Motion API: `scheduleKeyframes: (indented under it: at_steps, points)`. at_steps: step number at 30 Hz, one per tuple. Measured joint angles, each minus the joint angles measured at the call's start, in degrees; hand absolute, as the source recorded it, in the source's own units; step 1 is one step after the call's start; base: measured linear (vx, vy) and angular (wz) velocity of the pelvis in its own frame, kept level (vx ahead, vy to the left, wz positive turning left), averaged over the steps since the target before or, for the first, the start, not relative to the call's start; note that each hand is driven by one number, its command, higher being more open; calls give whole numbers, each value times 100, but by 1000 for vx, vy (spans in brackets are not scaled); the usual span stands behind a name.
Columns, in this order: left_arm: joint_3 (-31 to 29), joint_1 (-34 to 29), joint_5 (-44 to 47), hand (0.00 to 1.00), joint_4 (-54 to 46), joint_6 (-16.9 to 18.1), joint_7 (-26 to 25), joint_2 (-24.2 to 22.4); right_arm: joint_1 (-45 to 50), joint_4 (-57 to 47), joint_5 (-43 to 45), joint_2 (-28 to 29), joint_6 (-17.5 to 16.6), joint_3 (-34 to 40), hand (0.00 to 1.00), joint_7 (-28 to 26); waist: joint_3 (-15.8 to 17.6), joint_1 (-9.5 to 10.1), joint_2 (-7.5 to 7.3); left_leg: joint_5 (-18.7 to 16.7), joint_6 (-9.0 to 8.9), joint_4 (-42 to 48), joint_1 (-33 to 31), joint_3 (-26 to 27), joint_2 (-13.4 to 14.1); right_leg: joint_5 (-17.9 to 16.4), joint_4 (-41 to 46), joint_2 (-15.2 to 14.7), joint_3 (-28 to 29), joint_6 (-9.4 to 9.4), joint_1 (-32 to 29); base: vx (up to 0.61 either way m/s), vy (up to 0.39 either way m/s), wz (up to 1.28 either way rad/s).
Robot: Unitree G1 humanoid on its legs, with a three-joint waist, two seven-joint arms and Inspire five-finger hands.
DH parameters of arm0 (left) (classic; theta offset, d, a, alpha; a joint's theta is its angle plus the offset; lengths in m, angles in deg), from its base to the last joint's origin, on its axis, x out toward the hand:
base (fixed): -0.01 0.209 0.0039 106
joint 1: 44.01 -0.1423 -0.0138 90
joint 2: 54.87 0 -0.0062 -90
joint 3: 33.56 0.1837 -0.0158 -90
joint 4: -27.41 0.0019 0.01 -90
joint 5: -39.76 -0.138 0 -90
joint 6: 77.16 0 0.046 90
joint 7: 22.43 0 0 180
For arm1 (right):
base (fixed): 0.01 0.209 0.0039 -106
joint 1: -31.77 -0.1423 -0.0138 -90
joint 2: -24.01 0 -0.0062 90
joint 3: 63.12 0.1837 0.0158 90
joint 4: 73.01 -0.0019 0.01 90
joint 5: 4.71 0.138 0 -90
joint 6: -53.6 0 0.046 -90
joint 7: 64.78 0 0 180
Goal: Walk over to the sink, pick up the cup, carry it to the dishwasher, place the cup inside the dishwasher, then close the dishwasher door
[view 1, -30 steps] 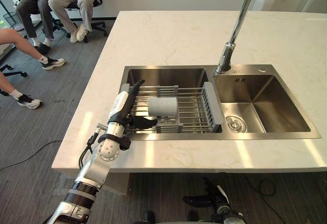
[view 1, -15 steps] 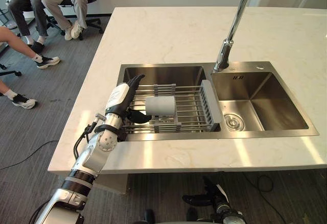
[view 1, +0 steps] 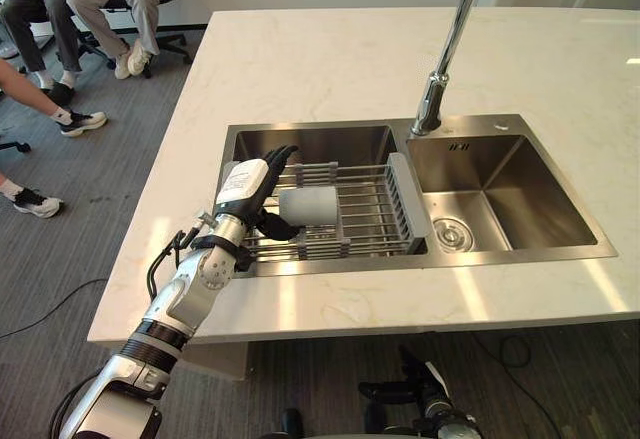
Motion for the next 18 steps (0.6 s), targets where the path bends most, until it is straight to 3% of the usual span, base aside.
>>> scheduleKeyframes:
  at_steps: [18]
  points:
    - [347,316,-105,100,310,1,175,5,-44,-5,3,-6,-14,126,100,5,107,-95,85,1,2,-34,0,-41,-19,5,-5,-18,22,8,-36,-2,0,0]
